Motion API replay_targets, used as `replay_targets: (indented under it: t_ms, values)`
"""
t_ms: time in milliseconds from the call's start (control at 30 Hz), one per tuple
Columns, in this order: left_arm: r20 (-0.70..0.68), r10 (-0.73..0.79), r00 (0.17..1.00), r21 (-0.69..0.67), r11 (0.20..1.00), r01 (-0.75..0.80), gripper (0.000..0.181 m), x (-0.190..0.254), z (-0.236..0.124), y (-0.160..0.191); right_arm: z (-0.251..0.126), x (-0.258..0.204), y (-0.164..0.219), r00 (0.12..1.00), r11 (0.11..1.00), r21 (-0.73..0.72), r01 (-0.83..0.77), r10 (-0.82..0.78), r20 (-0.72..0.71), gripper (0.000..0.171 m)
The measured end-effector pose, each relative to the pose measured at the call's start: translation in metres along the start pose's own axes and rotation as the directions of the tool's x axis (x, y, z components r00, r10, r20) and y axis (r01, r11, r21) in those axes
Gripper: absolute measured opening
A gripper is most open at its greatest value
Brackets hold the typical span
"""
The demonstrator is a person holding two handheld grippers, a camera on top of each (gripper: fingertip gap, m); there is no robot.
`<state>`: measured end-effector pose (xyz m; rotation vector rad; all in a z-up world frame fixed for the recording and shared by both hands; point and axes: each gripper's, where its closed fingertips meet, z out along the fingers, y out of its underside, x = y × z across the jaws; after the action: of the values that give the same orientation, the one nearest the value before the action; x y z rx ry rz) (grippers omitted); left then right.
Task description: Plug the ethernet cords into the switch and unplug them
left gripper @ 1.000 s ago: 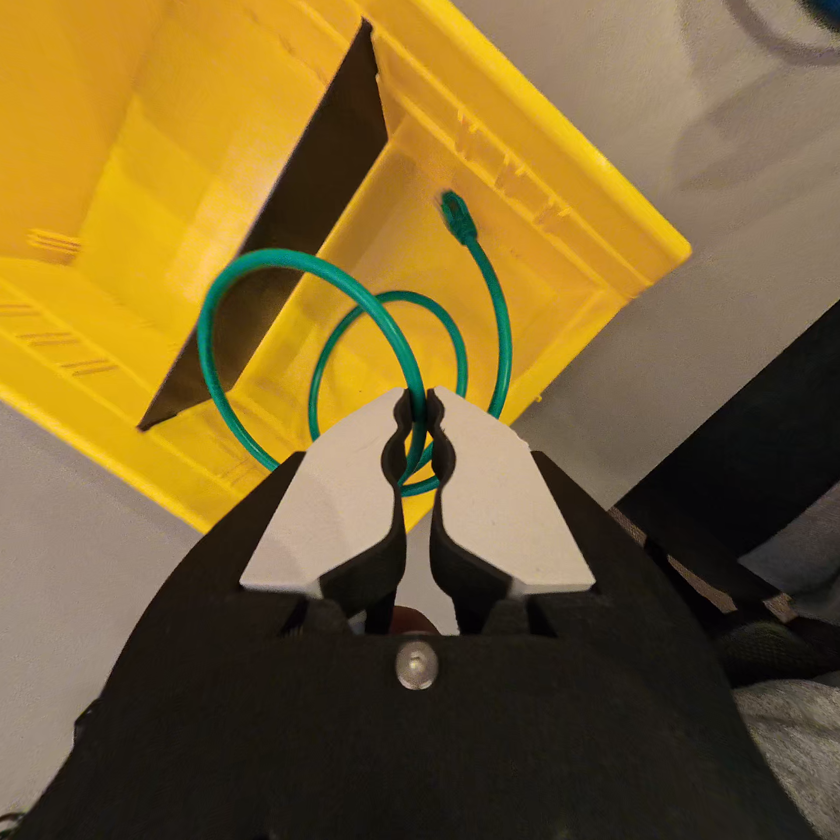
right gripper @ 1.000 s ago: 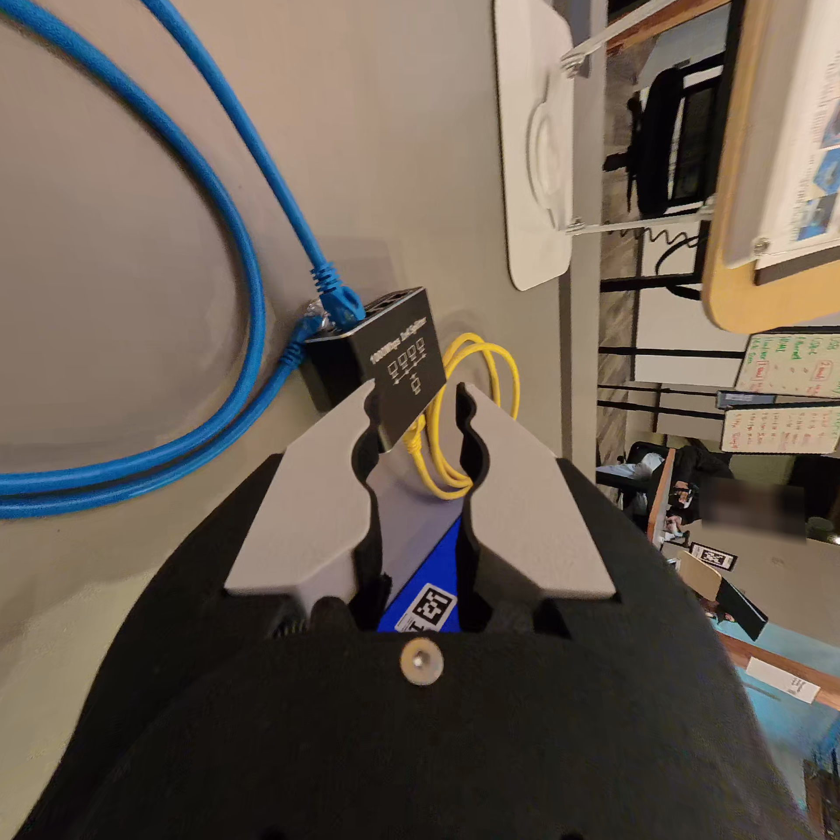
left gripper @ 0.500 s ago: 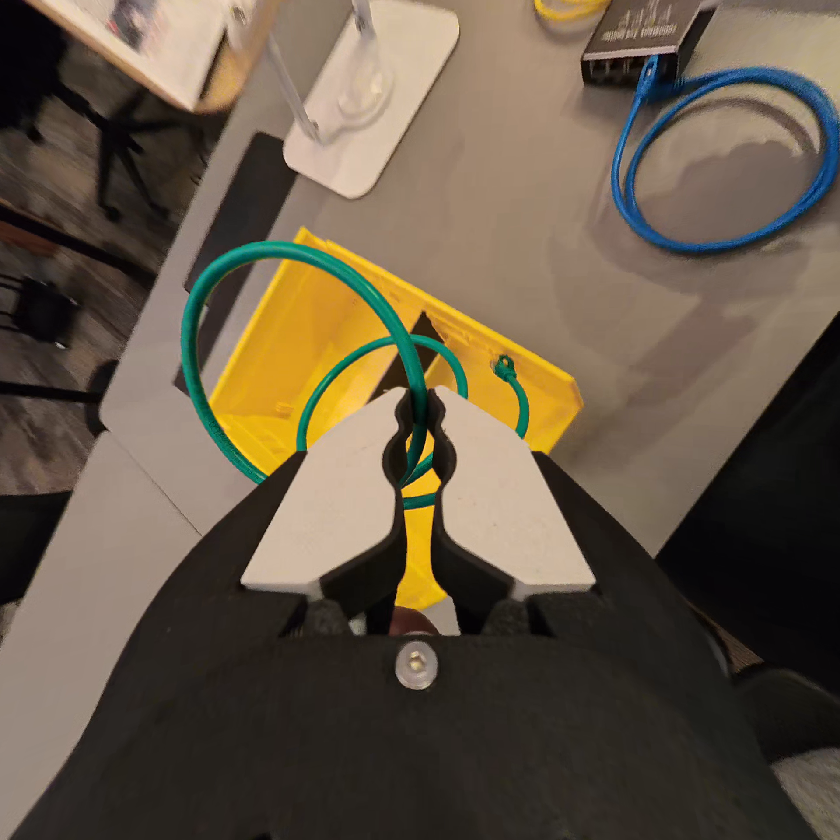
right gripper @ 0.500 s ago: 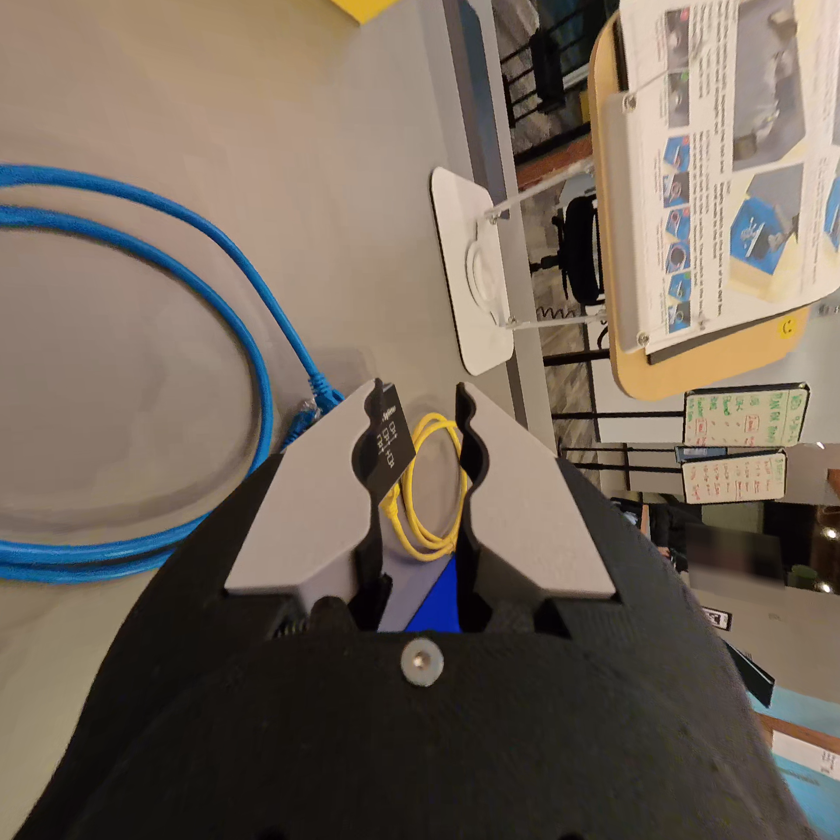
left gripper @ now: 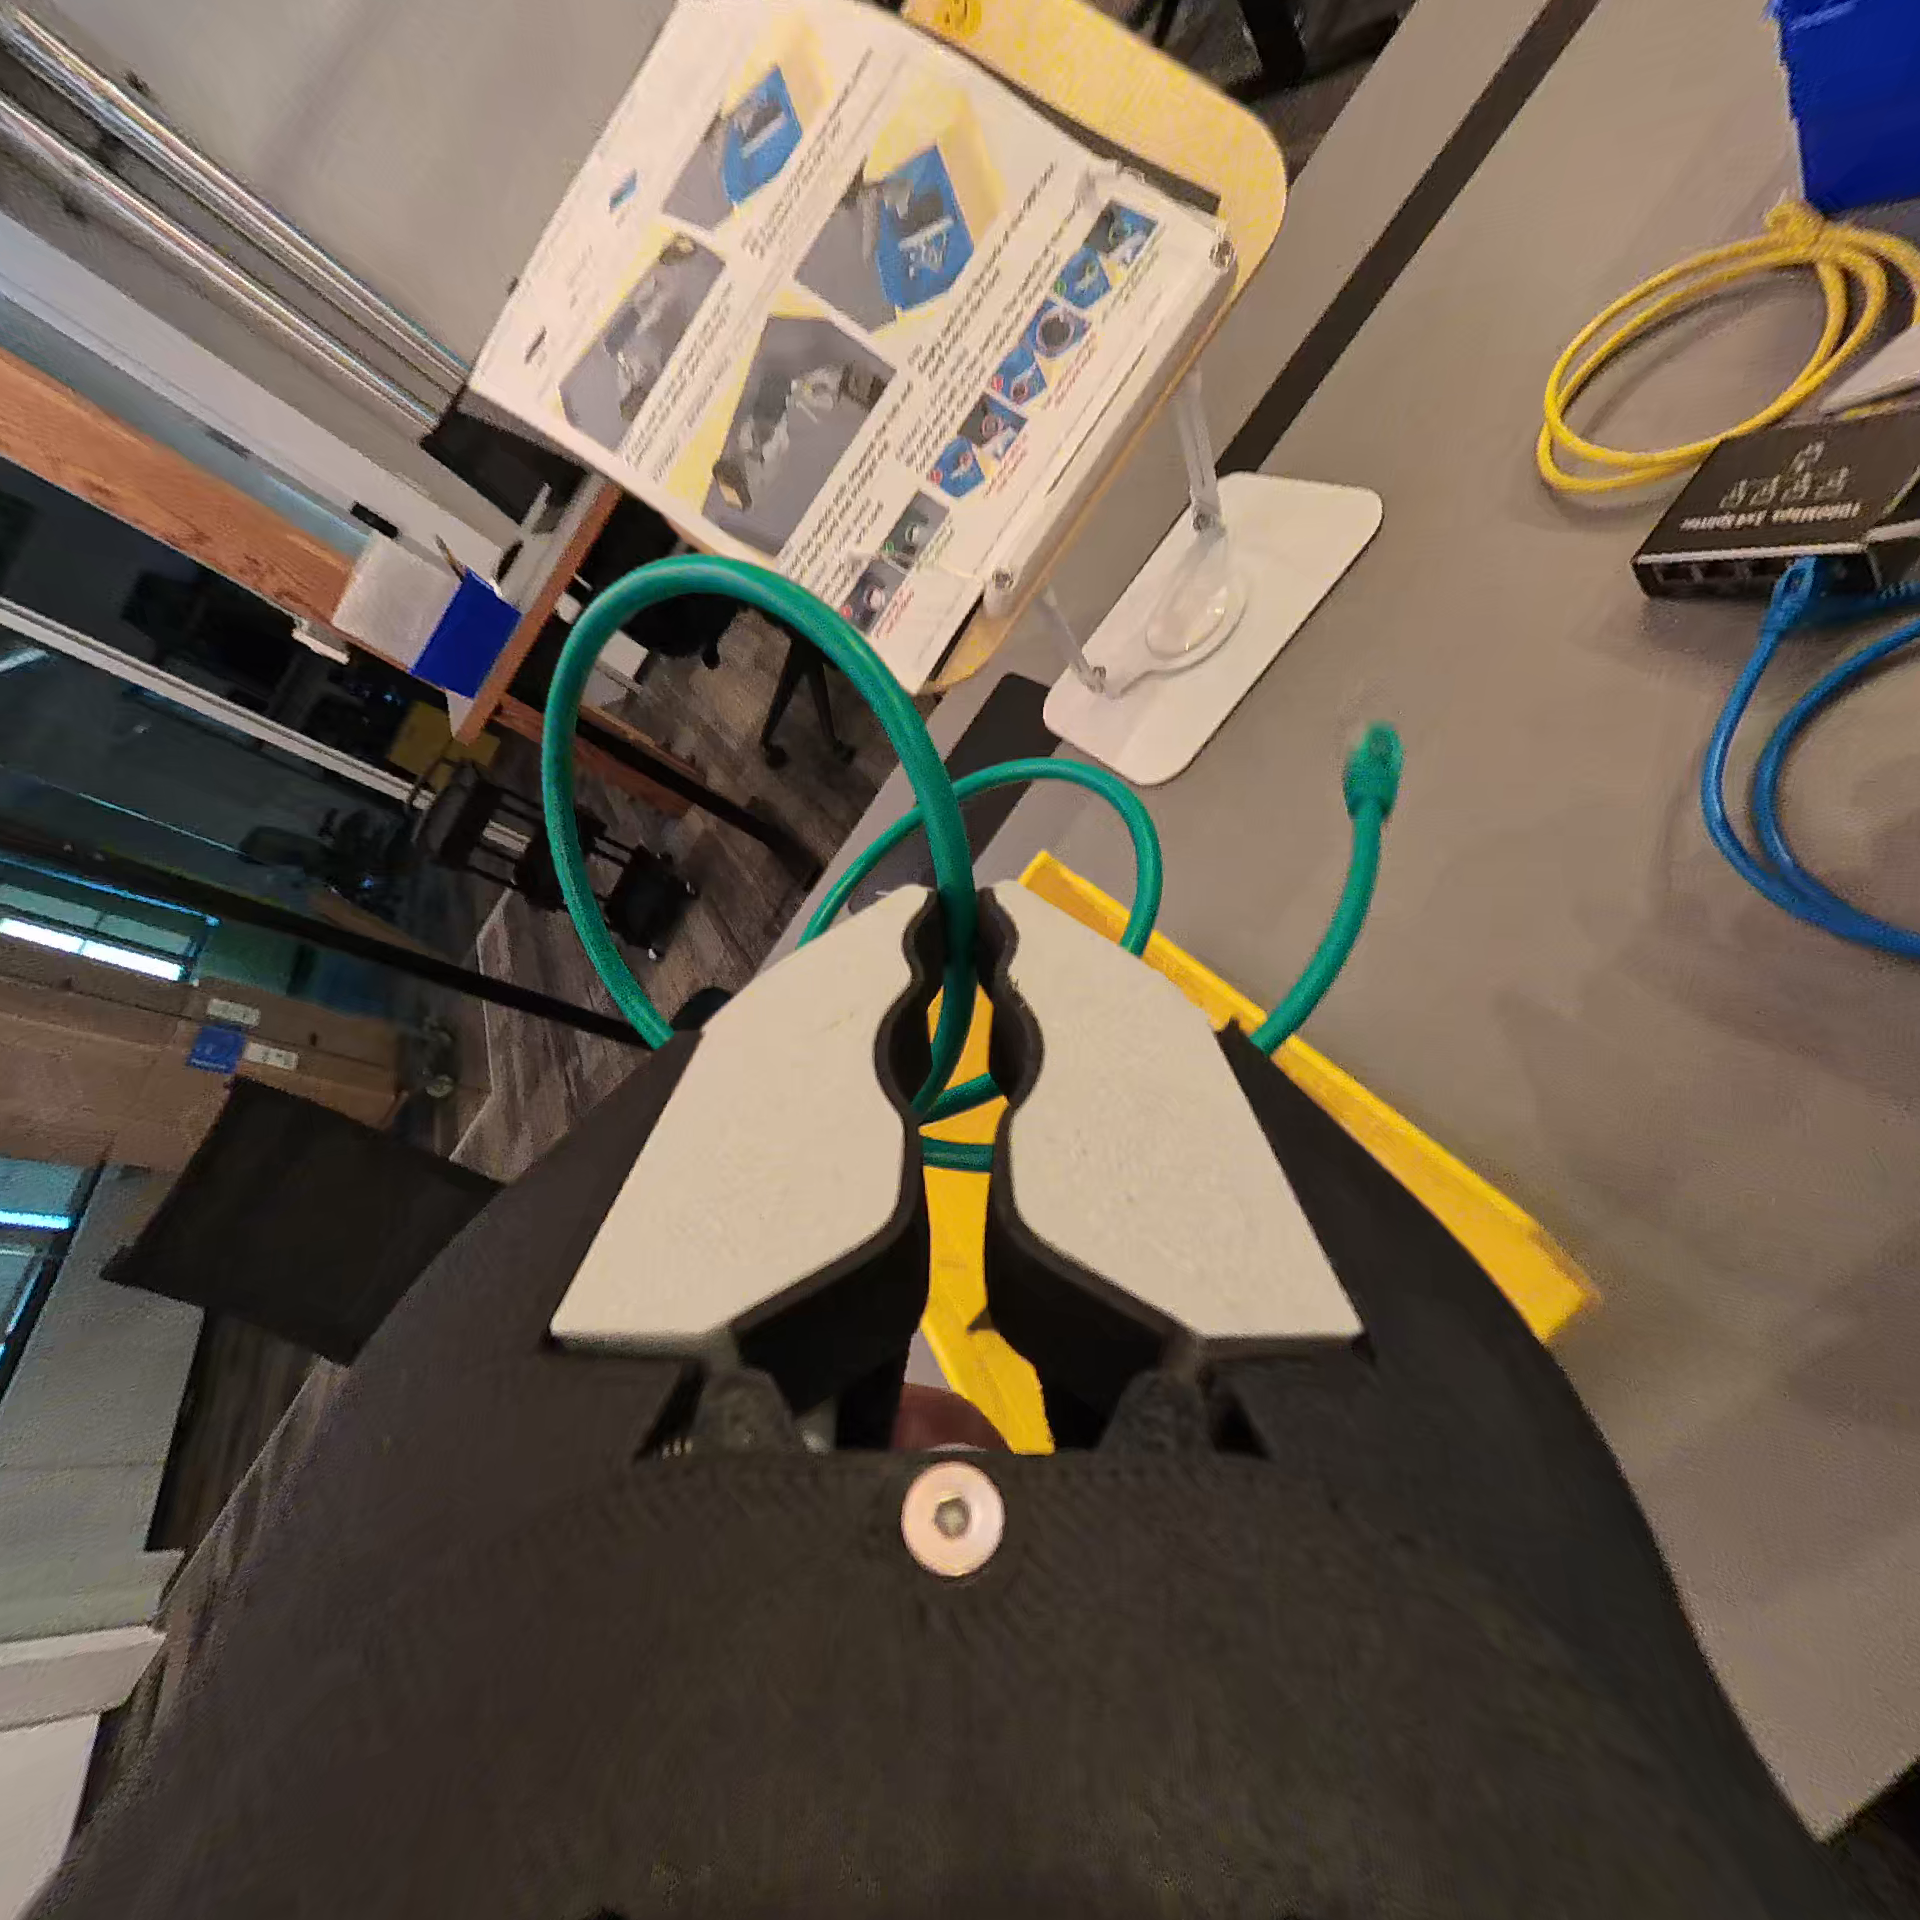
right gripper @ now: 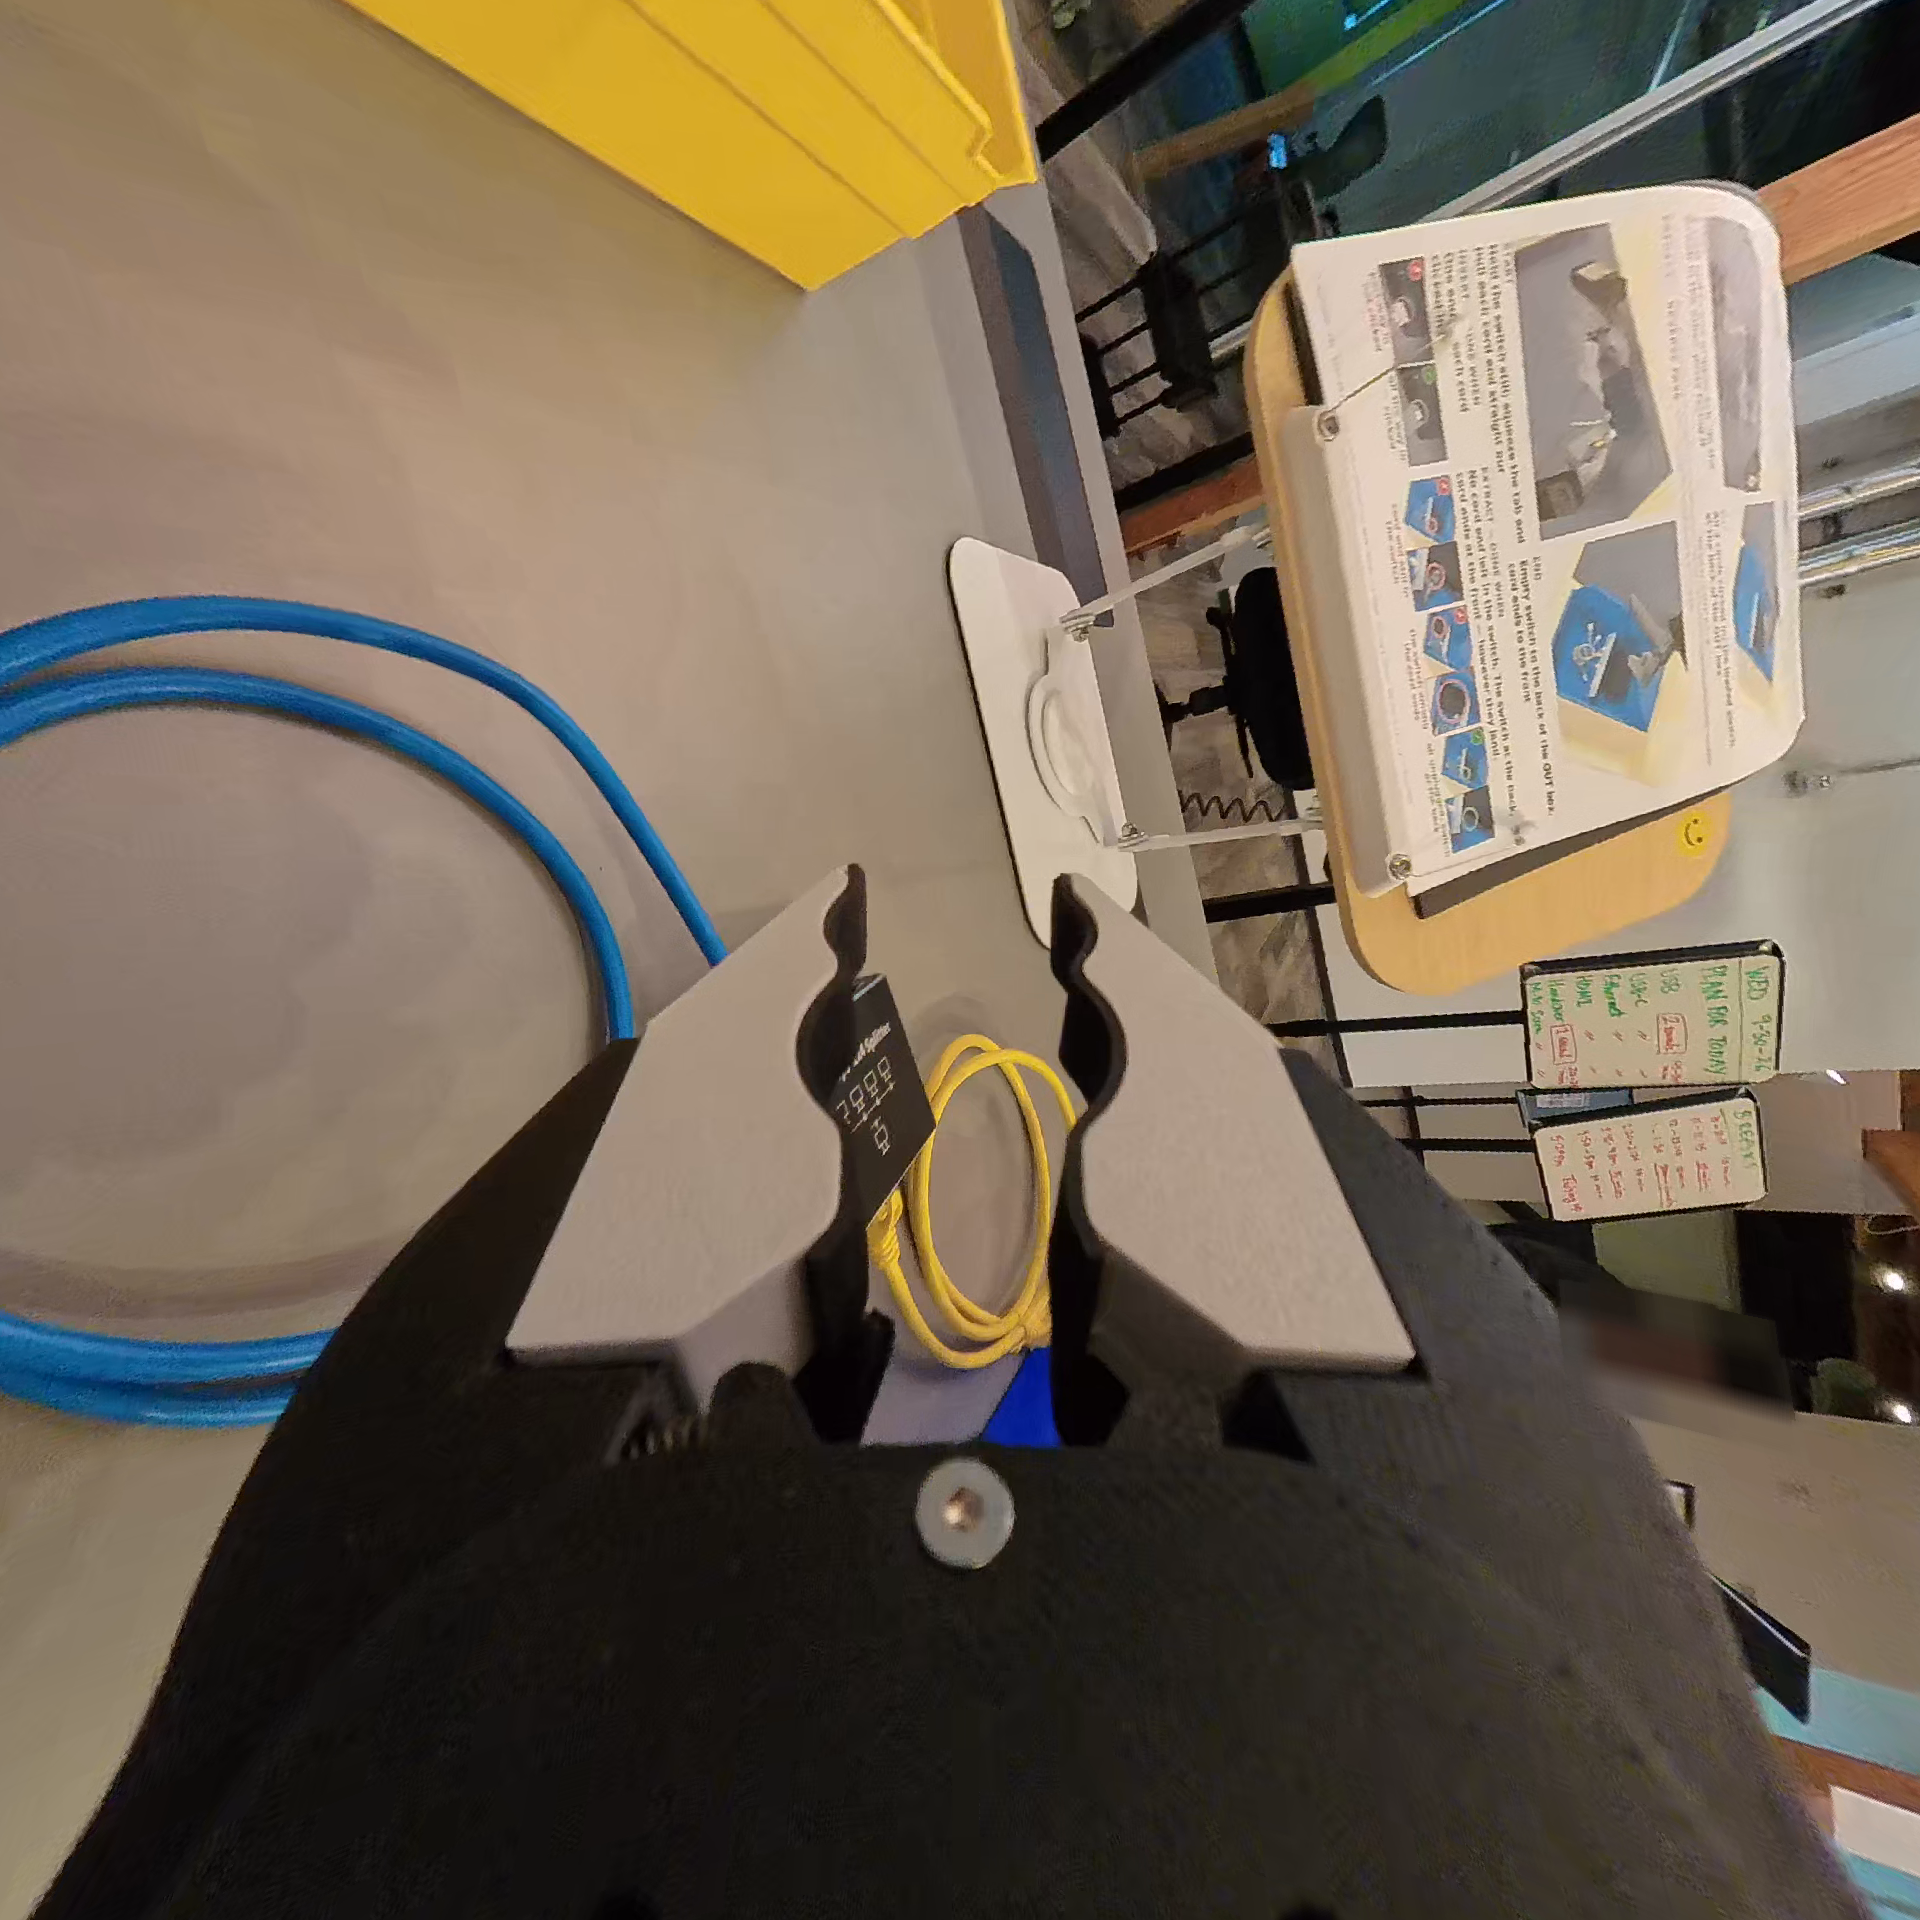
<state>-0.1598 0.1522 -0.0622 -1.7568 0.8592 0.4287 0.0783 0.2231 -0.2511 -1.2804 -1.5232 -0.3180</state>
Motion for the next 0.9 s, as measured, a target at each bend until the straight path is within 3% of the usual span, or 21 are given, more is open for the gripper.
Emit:
replay_targets:
  t_ms: [267,733,900]
  values:
    - [-0.077,0.035,0.996,0.105,0.994,-0.027,0.005,0.049,0.027,-0.043,-0.010,0.001,-0.023,1.000,0.995,0.095,0.004,-0.002,-0.020,0.050]
    - [-0.184,0.076,0.980,0.149,0.988,-0.049,0.005,0.109,0.052,-0.067,-0.019,-0.009,-0.053,0.996,0.983,0.166,0.074,-0.066,-0.052,0.049]
    - [-0.236,0.062,0.970,0.169,0.985,-0.022,0.005,0.126,0.056,-0.073,-0.019,-0.005,-0.054,0.988,0.981,0.157,0.115,-0.097,-0.121,0.013]
